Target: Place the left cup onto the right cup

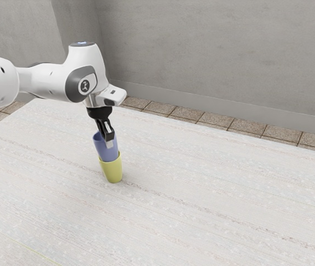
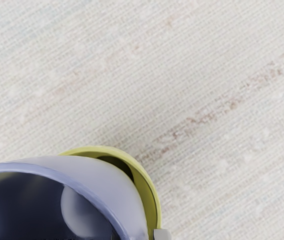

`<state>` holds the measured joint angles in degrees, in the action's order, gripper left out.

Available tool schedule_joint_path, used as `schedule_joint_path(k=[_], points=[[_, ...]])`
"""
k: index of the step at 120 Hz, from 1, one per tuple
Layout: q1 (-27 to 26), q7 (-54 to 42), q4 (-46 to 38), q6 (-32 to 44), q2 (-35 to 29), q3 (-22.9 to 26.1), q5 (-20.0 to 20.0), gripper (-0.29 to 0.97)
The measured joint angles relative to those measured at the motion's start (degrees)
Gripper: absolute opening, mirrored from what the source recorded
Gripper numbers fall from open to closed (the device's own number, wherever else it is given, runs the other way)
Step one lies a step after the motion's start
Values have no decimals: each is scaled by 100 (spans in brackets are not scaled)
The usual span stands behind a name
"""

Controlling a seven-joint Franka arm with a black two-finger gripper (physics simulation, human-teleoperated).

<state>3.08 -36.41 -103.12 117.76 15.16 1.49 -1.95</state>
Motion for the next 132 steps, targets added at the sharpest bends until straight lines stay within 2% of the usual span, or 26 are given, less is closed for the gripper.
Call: schedule_joint_path(k=[37,60,75,98,132], points=[[0,-4,-8,22,9,0,-7,18],[0,-10,-4,27,2,0,-7,39],[0,-13,-4,28,-5,0,-12,48],[0,-18,-1,28,-50,0,-16,55],[1,-24,0,0,-202,4,-23,59]])
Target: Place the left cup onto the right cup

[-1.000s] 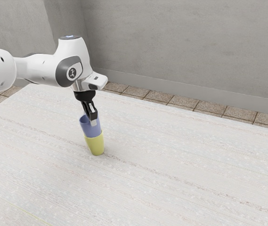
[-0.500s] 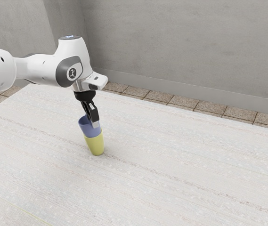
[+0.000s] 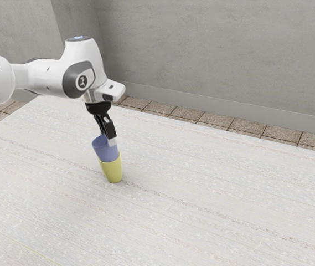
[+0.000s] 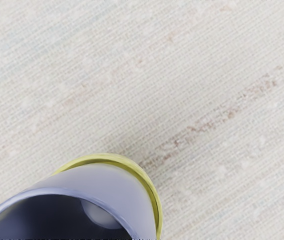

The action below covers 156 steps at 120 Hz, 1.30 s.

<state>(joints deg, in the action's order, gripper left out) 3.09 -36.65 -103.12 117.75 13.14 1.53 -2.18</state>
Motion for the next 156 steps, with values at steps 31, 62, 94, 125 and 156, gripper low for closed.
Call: schedule_joint_path(k=[31,62,94,125,156], points=[[-9,-2,-9,-76,-208,33,-1,59],[-10,60,5,-360,-516,49,-46,61],[-8,491,306,-1095,-819,55,-66,66],[-4,1302,782,-1952,-943,69,-42,67],[-25,2146,1230,-2720,-1262,122,3,68]])
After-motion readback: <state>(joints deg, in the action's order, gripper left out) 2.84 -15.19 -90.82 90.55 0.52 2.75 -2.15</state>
